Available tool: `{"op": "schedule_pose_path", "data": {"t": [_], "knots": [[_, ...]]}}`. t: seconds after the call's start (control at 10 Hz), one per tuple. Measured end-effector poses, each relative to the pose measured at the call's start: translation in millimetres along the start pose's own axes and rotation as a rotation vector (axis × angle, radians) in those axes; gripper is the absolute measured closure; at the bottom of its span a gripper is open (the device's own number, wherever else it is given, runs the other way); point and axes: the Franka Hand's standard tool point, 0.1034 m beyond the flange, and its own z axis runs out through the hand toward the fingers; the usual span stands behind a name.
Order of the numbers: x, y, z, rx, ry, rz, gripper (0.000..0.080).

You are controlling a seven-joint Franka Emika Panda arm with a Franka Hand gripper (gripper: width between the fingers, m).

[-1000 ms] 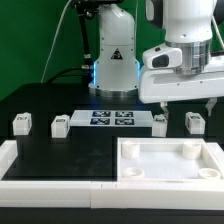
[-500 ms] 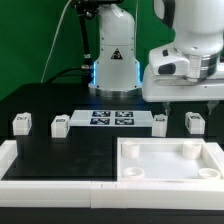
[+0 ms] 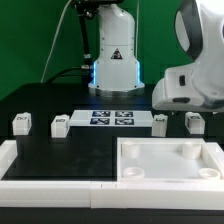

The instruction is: Assemble one leg

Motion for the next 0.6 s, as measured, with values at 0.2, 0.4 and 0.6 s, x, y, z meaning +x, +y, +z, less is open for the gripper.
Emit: {"op": "schedule_pose_path", "data": {"t": [0.2, 0.4, 0.6], "knots": [[5.0, -1.3, -2.1, 0.002, -0.033, -0.006, 0.0150], [4.7, -2.9, 0.9, -0.002, -0.037, -0.009, 0.0150], [9.9, -3.3, 9.8, 0.002, -0.026, -0.014, 0.0150]]}}
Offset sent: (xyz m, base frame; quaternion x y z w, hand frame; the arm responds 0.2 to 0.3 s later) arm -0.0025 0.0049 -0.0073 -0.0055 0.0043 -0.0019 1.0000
